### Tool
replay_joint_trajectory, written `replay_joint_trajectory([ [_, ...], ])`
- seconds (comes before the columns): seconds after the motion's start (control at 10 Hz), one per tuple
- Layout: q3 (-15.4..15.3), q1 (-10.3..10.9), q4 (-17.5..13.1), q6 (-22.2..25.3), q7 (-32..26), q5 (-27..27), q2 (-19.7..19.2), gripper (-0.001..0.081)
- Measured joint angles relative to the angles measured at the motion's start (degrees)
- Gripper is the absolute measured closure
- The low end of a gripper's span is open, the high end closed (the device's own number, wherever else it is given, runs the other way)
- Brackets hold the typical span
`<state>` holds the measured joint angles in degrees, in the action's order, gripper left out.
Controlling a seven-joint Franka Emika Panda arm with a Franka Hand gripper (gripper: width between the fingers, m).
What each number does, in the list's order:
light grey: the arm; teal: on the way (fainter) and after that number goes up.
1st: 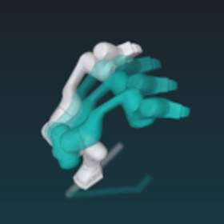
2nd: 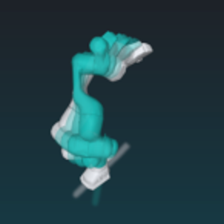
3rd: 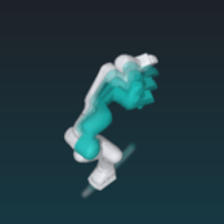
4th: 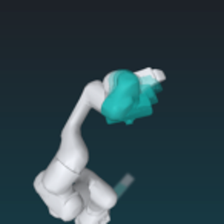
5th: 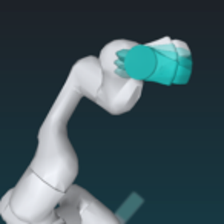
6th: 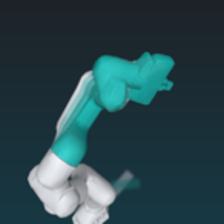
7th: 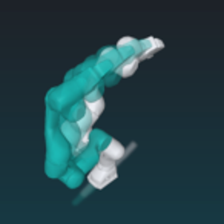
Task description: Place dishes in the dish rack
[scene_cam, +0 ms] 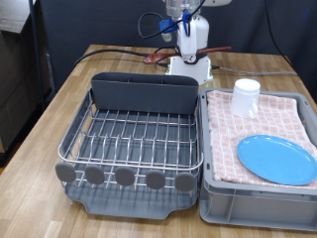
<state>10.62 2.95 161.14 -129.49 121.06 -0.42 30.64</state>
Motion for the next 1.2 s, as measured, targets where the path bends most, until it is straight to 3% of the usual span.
replay_joint_trajectory([
  [0.2, 2.88, 0.88, -0.25, 1.01, -2.73, -4.18, -0.57, 0.0716],
  [0.7, 13.79, 3.74, -0.26, 1.35, -17.38, -15.75, -4.56, 0.0716],
  [1.2, 19.59, 3.89, -0.52, -0.28, -23.99, -18.84, -9.38, 0.0716],
])
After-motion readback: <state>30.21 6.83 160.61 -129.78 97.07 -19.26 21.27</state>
